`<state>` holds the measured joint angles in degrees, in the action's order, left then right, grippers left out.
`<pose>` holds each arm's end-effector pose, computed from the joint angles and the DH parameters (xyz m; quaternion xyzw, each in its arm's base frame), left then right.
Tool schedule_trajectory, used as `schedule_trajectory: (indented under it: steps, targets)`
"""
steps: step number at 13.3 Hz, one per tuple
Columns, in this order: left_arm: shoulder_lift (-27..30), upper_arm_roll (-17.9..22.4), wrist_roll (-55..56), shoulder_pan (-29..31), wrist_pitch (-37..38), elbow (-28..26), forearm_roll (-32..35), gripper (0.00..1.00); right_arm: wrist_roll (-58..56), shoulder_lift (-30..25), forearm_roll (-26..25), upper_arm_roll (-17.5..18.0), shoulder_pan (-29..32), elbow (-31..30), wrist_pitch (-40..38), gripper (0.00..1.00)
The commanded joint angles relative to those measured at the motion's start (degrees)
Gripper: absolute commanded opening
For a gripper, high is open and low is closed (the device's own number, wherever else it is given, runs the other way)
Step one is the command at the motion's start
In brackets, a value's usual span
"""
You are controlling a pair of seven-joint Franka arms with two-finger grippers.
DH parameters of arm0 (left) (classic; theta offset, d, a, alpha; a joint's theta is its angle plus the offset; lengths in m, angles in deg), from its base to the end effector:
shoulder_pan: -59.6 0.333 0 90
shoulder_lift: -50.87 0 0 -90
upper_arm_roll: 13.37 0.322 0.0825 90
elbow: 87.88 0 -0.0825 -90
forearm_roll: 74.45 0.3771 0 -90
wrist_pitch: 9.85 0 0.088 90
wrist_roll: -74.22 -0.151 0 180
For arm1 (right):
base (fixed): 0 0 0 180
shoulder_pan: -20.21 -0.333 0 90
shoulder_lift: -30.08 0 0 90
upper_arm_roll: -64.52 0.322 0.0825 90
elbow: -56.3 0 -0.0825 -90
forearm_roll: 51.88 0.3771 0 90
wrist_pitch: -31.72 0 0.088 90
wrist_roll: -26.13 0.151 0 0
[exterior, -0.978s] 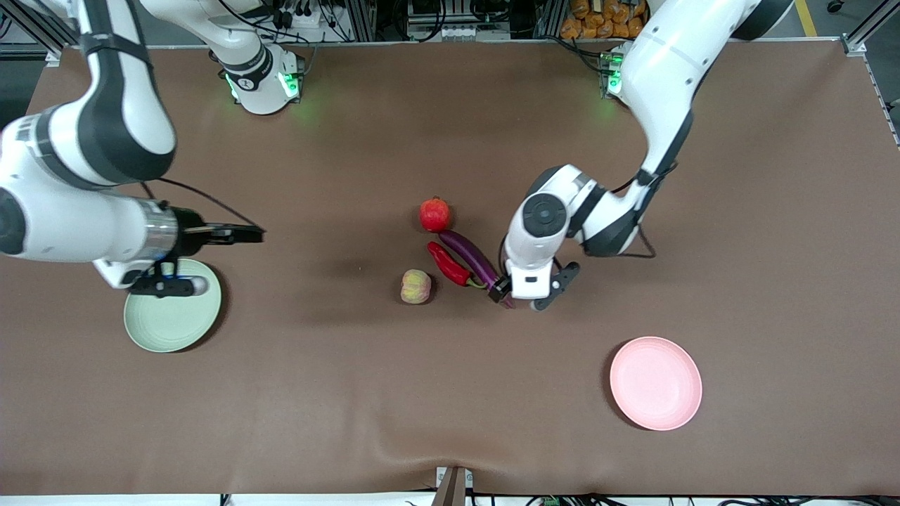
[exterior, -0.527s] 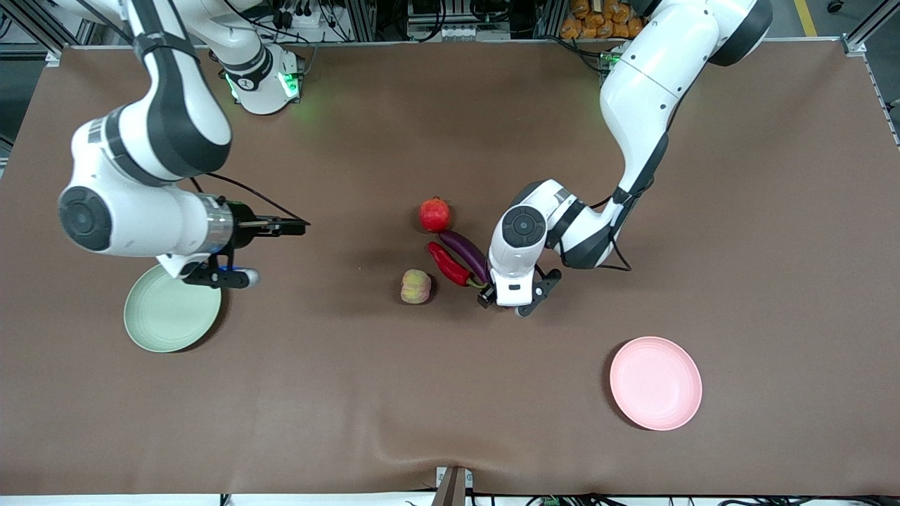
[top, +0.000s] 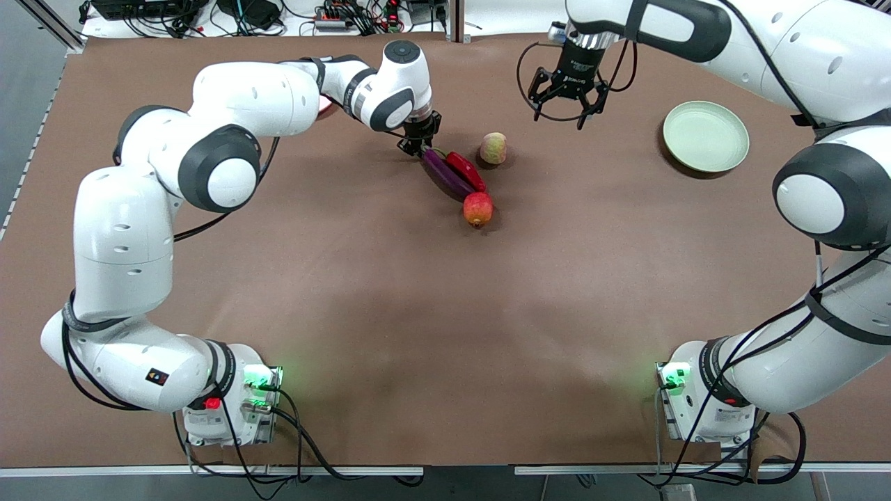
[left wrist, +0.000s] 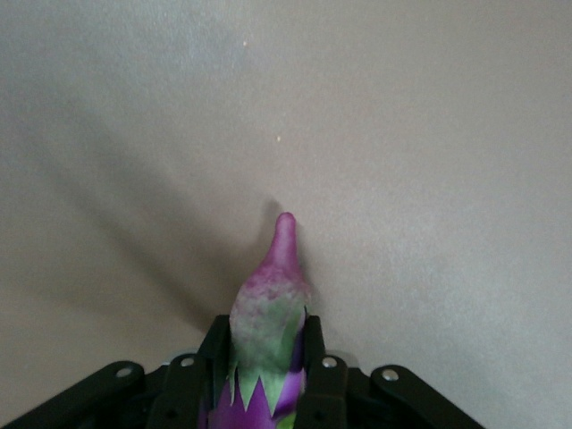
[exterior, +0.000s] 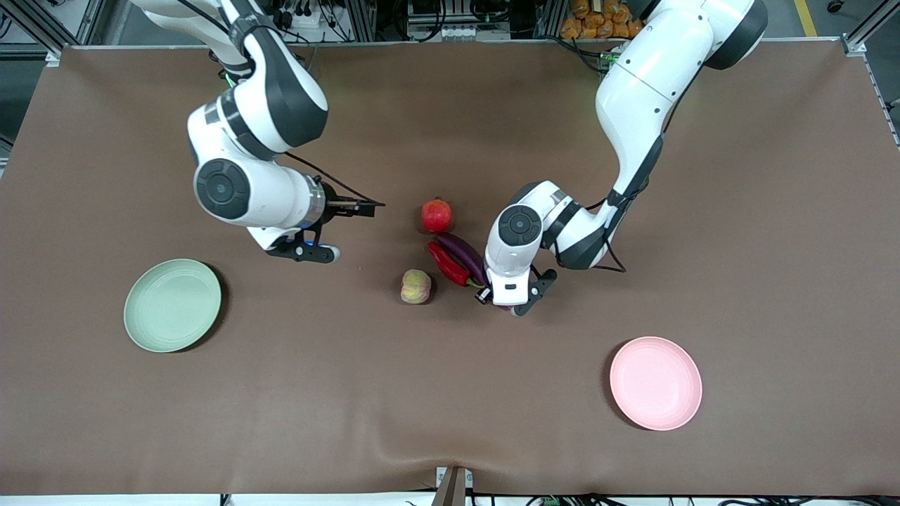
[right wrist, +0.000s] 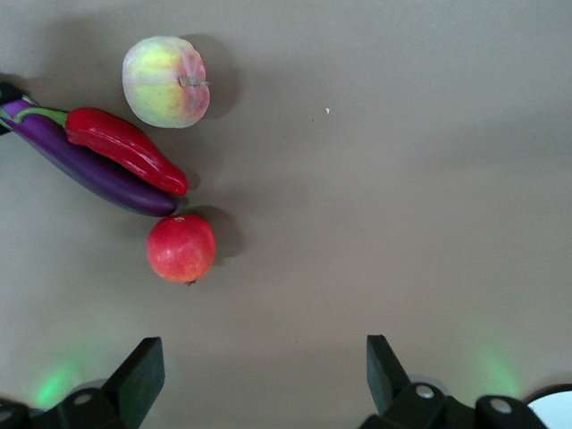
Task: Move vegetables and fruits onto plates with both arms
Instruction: 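Carry the eggplant to the pink plate while the right gripper grasps the apple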
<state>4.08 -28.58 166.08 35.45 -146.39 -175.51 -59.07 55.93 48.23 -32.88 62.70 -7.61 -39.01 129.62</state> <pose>0.5752 -0.4271 0.1557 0.9177 0.3957 0.0154 0.0327 0.5232 0.3065 0.3763 -0.9760 0.0769 0.1899 0.0737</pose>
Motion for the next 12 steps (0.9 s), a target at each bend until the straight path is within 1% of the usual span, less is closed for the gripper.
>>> schedule_trajectory:
  steps: [1,3,4,6,9,11,12]
  targets:
    - [5.45,-0.17,-5.78,4.17,5.46,-0.88,2.99,0.0,2.18,-1.18,0.6,-0.56,-3.27,-3.91,5.17,1.0]
    - [10.99,-1.75,-17.36,9.01,14.08,-0.97,1.51,0.0,5.35,-0.66,0.25,-0.64,-6.35,-5.24,10.27,1.0]
    - [12.85,-2.11,-21.94,11.56,16.64,-0.88,0.19,0.0,5.45,-0.22,0.16,-0.64,-8.02,-5.24,11.77,1.0]
    - [15.14,-2.55,-32.39,15.69,19.12,-0.71,-1.75,0.0,5.53,1.45,-0.1,-0.64,-10.58,-5.24,14.58,1.0]
    - [14.37,-2.55,-46.12,23.24,18.43,0.26,-1.84,0.0,5.97,4.52,-0.19,-0.73,-14.09,-5.15,18.8,1.0]
    - [11.21,-2.55,-53.94,28.08,15.46,1.31,-1.93,0.0,7.55,6.2,-0.36,-0.73,-16.46,-5.15,21.18,1.0]
    - [9.28,-2.55,-56.42,29.93,14.04,2.19,-1.93,0.0,7.73,7.07,-1.32,-0.82,-17.34,-5.15,21.88,1.0]
